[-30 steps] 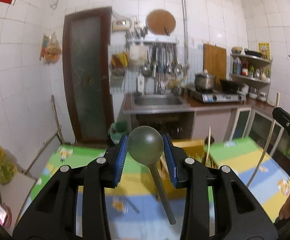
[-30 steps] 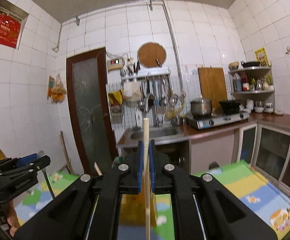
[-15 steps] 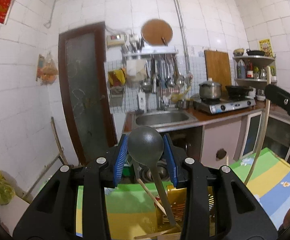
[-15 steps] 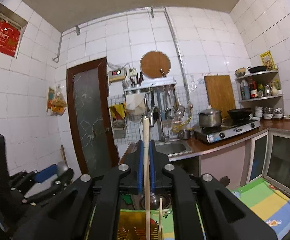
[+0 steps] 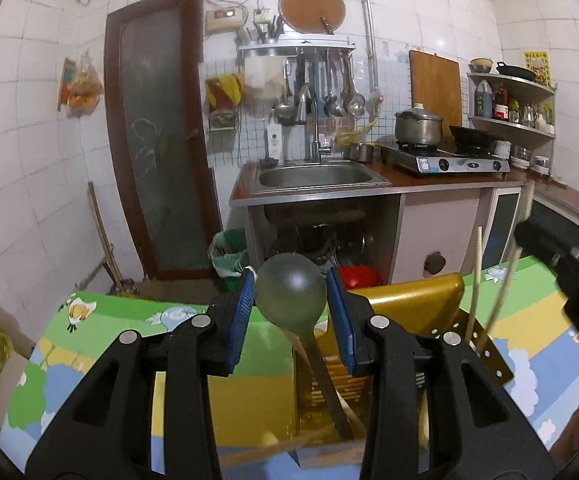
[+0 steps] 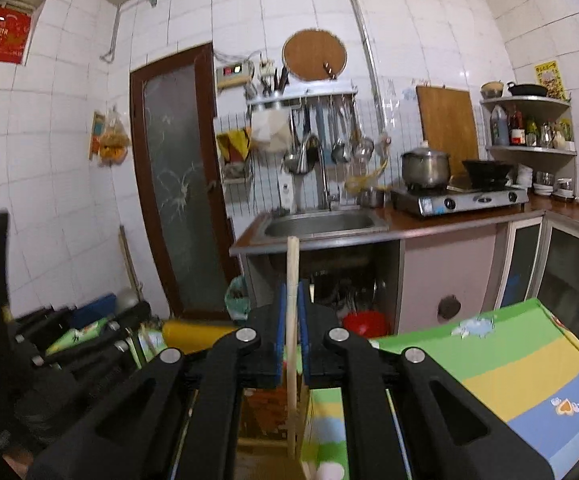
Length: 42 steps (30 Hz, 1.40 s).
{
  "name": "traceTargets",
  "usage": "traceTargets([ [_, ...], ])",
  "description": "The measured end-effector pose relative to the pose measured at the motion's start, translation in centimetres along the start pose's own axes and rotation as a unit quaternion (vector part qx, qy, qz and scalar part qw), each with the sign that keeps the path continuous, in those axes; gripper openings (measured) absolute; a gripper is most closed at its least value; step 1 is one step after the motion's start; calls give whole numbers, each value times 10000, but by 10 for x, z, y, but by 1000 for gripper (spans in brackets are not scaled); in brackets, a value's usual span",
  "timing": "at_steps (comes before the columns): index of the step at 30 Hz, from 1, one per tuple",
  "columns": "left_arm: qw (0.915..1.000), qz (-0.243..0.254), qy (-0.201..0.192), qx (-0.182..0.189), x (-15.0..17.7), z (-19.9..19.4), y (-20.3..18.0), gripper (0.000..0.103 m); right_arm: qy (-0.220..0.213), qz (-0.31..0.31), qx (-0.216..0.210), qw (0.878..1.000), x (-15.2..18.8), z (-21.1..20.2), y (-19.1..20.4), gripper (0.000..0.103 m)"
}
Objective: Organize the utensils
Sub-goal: 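Open both tools to drop the spoon and chopstick into the holder, then close the left tool on the green frog-handled fork while the right tool grasps a chopstick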
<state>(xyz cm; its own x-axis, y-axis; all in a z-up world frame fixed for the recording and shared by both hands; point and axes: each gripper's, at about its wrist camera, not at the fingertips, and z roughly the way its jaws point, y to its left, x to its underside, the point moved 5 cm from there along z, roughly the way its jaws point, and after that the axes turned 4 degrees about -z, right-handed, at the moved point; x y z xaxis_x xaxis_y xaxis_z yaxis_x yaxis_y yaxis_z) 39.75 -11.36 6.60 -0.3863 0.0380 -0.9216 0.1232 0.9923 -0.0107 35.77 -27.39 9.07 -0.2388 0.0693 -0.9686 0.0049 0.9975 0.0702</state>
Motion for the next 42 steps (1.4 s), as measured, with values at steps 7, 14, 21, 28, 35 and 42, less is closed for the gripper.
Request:
traceTargets([
  [7, 9998, -163, -33, -50, -5, -65, 26, 92, 285, -14, 327, 9991, 2, -37, -8, 64],
  [14, 9986, -264, 396, -223, 39, -111, 61, 98, 805, -30, 521, 9954, 31, -77, -12, 77],
  [21, 9936, -294, 994, -457, 114, -121, 86, 98, 1432, 186, 510, 9882, 103, -97, -12, 77],
  [28, 9845, -570, 1518, -672, 173, -112, 106, 98, 1941, 224, 572, 9791, 154, -99, -8, 77],
  [35, 9774, -335, 1924, -810, 200, -99, 103, 98, 2325, 227, 659, 9701, 183, -95, -6, 77],
  [42, 9749, -30, 2028, -923, 208, -96, 96, 98, 2470, 171, 749, 9660, 187, -91, 0, 77],
])
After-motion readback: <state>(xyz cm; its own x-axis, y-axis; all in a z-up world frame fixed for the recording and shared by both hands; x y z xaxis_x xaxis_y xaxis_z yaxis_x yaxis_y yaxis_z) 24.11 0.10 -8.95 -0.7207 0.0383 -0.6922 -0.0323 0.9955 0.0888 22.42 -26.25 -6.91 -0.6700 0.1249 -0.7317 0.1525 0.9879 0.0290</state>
